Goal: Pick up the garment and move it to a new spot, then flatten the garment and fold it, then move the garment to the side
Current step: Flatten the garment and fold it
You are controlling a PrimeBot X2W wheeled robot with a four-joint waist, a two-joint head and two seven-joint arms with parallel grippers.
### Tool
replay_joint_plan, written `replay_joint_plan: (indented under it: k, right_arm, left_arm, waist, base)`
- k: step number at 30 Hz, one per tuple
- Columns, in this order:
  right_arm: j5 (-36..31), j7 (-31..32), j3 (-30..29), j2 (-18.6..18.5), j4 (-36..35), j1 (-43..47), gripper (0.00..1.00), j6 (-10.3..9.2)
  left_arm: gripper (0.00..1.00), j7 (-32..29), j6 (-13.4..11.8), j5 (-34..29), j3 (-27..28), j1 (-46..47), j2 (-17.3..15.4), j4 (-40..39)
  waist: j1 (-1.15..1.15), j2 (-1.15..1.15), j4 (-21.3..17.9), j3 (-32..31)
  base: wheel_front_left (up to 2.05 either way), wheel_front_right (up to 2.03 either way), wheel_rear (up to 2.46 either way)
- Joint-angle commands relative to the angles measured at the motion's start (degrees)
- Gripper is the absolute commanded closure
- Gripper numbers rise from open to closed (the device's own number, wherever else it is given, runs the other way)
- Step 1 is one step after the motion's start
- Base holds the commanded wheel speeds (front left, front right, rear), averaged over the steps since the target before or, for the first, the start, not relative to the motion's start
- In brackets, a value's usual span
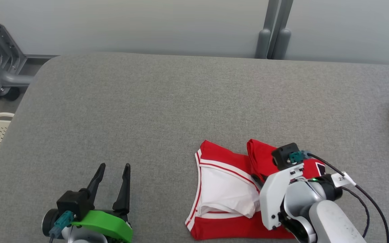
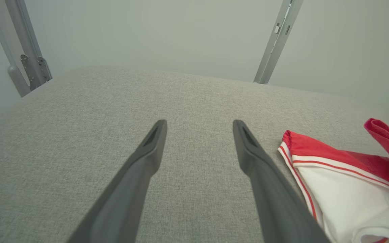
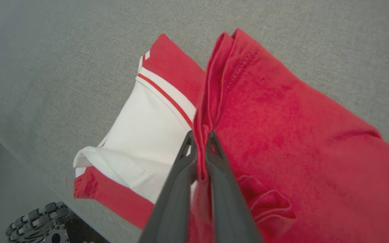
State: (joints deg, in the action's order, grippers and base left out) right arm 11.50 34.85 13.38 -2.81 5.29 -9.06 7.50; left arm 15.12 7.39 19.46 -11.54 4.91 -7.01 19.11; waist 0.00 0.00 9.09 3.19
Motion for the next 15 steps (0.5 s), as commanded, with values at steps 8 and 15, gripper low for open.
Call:
replay_joint_plan:
  k: [8,15]
  right_arm:
    - [3.24,-1.98,7.59,-0.18,6.57,-5.89,1.0,-0.04]
    - [5.48,-3.48,10.96,-0.12,10.36,-9.3,1.0,-0.03]
  left_arm:
    - [0.0,0.03,0.13,0.34,-0.4,1.91,-0.28,0.14]
    - [0.0,0.03,0.13,-0.05,-0.6,2.76,-0.04,0.14]
  waist:
    - [0.0,0.0,1.67,1.49]
    - [0.0,0.0,2.19,2.62]
  base:
    - [0.0,0.0,0.0]
    - [0.0,0.0,0.0]
